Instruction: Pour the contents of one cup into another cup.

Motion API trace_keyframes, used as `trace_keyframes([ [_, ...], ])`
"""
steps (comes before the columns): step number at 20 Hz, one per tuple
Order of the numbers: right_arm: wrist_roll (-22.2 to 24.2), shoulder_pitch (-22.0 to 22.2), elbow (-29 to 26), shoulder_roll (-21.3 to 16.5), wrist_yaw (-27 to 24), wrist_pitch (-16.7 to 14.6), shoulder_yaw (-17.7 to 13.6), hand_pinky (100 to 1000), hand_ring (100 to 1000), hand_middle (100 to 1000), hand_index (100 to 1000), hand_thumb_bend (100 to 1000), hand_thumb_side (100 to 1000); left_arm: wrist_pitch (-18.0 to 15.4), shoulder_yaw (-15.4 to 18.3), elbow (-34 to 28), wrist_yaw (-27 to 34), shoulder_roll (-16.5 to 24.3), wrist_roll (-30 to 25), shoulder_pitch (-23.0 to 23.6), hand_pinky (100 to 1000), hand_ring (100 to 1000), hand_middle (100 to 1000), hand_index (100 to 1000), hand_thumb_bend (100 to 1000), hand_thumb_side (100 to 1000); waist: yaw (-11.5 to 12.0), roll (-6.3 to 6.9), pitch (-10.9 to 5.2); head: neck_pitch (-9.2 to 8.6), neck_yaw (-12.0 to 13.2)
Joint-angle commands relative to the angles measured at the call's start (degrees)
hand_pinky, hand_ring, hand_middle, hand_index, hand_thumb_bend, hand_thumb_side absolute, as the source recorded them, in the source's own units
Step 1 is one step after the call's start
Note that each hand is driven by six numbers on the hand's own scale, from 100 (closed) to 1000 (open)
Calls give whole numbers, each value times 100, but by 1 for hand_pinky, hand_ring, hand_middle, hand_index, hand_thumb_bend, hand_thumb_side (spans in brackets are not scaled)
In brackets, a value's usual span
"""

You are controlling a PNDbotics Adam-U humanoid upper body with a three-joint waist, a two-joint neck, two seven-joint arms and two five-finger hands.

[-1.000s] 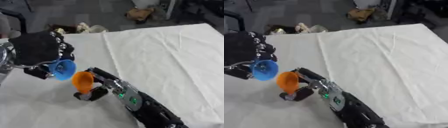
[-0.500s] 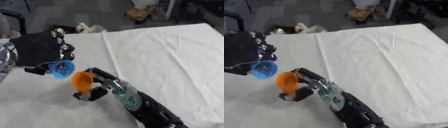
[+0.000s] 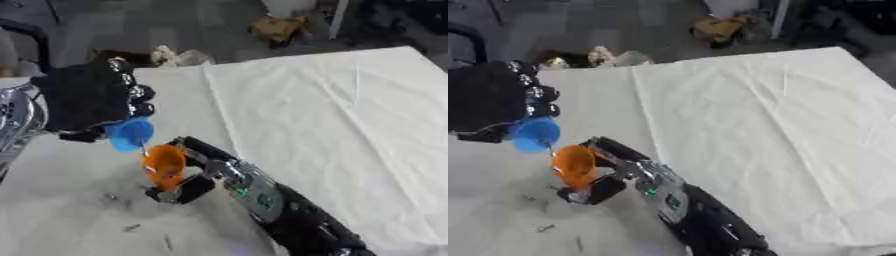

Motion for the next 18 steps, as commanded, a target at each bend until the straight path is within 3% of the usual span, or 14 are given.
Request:
trace_keyframes([
  [1, 17, -91, -130, -3, -28, -11, -4, 700, 768, 253, 388, 100, 262, 44, 30, -9, -78, 31, 91, -151, 426, 196, 200, 615, 563, 100, -4, 8, -103, -40, -21],
  [18, 34, -112, -132, 28, -31, -6, 23, 698, 768, 252, 386, 100, 259, -16, -131, 57, -577, -72, 387, -317, 447, 194, 198, 618, 628, 100, -35, 12, -105, -48, -18],
])
